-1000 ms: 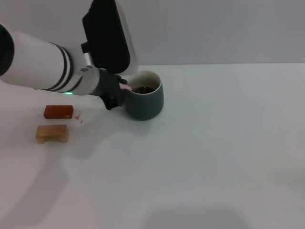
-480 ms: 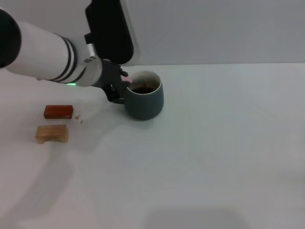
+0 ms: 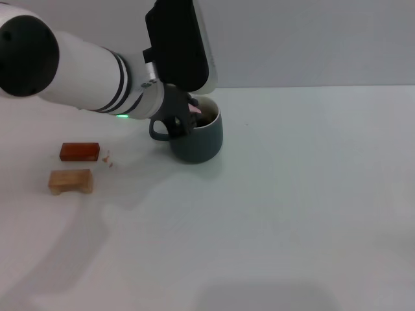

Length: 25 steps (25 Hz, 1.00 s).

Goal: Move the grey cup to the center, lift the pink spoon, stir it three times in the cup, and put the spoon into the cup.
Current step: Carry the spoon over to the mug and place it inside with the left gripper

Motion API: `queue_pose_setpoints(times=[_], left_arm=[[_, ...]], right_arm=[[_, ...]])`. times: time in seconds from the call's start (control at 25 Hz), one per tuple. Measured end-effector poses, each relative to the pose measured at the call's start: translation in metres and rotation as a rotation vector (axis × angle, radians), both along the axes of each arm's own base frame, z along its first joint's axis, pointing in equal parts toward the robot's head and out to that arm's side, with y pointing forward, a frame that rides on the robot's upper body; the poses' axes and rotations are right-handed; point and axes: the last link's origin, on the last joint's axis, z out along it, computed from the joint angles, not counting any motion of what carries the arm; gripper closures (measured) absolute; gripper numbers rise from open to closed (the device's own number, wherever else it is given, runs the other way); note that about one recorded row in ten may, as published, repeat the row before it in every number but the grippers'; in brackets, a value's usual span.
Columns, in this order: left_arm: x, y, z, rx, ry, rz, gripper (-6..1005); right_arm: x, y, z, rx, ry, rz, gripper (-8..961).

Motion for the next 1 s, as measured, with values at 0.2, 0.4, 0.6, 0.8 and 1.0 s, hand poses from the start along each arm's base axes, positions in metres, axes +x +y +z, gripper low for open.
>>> queue_pose_setpoints(times=[0.2,0.4,0.6,0.8,1.0], left_arm=[[-0.01,-0.008,0.003,0.001,0.0,0.024,829],[-0.022,-0.016,0.013,0.017,0.007,0.05,829],[-0.034,-0.013,0.024,0.055,0.01,0.083,829],[-0.032,-0.006,0.025,0.071,0.0,0.075,829],[-0.018,0.004,0.012,0.05,0.005,0.042,829]], right_arm=[[-0.001,0.005,-0.001,-0.011,-0.003,0.006,955],[-0.004,0.013,-0.003,-0.026,-0.003,0.019,955],[-0.006,0.017,-0.004,-0.033,-0.002,0.025,955],[-0.006,0.019,-0.004,-0.037,-0.002,0.026,954],[-0.006,0.018,-0.004,-0.036,-0.002,0.024,954]])
